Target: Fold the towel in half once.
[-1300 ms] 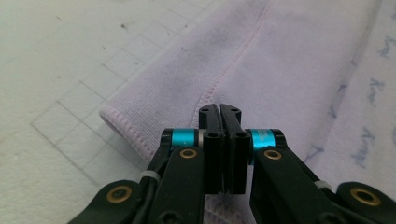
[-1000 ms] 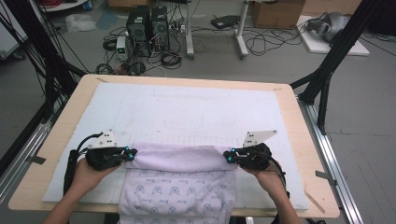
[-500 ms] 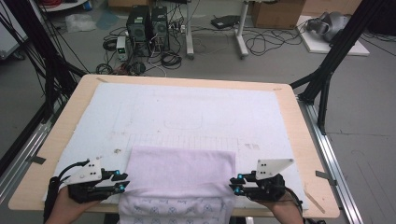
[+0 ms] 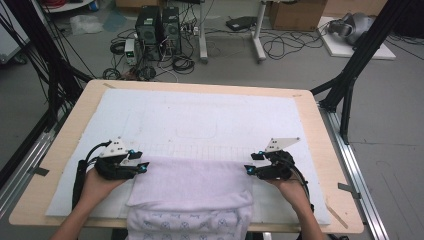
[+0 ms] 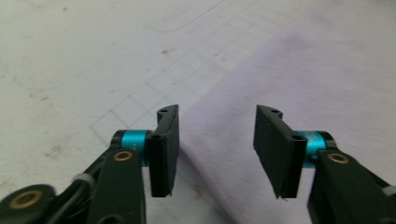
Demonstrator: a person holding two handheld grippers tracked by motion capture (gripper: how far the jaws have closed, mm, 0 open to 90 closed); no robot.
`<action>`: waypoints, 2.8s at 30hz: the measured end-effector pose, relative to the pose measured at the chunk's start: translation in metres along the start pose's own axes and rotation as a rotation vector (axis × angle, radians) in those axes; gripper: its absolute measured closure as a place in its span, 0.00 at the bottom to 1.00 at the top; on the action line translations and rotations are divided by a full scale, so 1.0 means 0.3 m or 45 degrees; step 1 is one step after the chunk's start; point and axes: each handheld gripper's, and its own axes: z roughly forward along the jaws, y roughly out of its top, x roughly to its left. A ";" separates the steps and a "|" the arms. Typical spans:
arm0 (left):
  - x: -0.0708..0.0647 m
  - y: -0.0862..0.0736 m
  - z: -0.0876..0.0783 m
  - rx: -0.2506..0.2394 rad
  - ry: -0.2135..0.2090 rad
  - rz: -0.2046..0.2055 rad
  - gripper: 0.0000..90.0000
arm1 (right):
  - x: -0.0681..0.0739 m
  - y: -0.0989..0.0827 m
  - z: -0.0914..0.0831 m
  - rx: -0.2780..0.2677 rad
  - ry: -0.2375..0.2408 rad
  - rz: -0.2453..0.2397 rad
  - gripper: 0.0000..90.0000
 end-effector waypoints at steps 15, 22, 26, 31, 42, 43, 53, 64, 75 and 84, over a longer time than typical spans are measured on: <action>0.018 -0.022 0.073 0.121 -0.094 -0.014 0.82 | 0.002 -0.027 0.077 0.107 0.054 -0.026 0.76; 0.021 -0.006 0.053 0.080 -0.030 -0.007 0.93 | 0.009 -0.006 0.085 0.131 0.090 -0.086 0.93; 0.045 0.038 0.047 0.039 0.037 -0.016 0.93 | -0.031 0.031 0.090 0.107 0.063 -0.070 0.94; 0.123 0.135 0.055 -0.007 0.139 -0.043 0.94 | -0.114 0.129 0.094 0.057 -0.002 -0.052 0.94; 0.306 0.419 0.061 -0.070 0.286 -0.060 0.94 | -0.298 0.409 0.073 0.001 -0.169 -0.025 0.94; 0.315 0.436 0.060 -0.072 0.302 -0.058 0.94 | -0.306 0.435 0.066 -0.015 -0.186 -0.033 0.94; 0.331 0.337 0.077 -0.038 0.223 -0.117 0.67 | -0.348 0.384 0.107 0.000 -0.135 0.131 0.59; 0.187 0.139 0.057 0.016 -0.002 -0.036 0.58 | -0.188 0.260 0.155 0.043 -0.049 0.001 0.55; 0.148 0.033 0.092 0.141 -0.088 0.010 0.85 | -0.160 0.165 0.204 0.096 0.037 -0.007 0.87; 0.142 0.053 0.015 0.043 -0.057 0.012 0.97 | -0.133 0.175 0.115 -0.002 0.078 -0.038 0.97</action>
